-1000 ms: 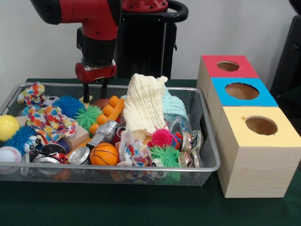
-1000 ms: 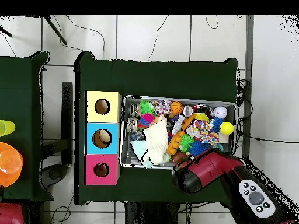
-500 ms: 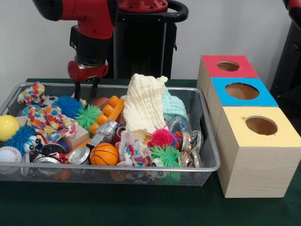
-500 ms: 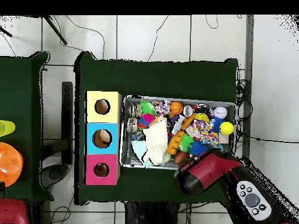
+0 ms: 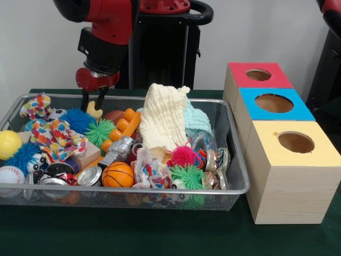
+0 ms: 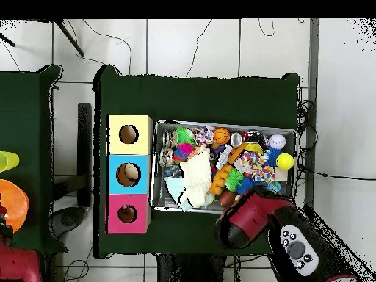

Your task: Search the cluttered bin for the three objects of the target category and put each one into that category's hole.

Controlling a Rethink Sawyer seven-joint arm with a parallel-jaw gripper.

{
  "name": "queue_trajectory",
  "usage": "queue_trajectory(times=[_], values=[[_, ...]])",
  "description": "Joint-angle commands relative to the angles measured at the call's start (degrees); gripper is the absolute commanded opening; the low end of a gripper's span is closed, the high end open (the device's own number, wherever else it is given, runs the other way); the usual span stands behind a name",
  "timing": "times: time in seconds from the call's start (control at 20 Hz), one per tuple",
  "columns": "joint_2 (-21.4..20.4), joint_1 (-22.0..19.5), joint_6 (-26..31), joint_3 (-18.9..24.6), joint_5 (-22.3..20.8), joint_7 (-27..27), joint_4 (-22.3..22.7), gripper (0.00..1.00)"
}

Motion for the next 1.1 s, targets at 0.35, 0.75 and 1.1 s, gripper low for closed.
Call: queue_trajectory(times=[0.35,0.75,1.1], values=[[-1.6,5.8,-4.2,-7.4,-6.5,14.3,-3.6,1.0],[-0.8,10.5,-10.3,-11.9,-9.4,29.2,-5.3,0.0],[0.0,11.8,-13.0,-14.2,-10.1,31.1,-6.1,0.0]])
